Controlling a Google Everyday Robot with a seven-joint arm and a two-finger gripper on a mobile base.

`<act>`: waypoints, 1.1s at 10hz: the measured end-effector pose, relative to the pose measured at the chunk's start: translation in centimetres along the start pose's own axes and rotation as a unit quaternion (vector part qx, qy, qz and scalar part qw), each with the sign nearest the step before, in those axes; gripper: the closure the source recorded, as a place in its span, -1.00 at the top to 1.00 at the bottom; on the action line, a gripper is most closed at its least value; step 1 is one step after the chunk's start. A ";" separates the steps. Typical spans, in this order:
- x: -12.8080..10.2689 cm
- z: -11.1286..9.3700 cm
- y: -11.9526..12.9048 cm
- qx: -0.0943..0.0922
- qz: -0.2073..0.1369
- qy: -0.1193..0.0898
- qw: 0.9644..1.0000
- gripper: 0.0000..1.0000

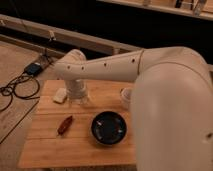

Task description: Wipe the white sponge on the table

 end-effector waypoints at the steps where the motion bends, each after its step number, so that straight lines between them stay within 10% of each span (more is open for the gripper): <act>1: -1.4 0.4 0.9 0.005 -0.022 -0.005 1.000 0.30; 11: -10.7 7.3 10.0 0.016 -0.191 -0.007 0.981 0.30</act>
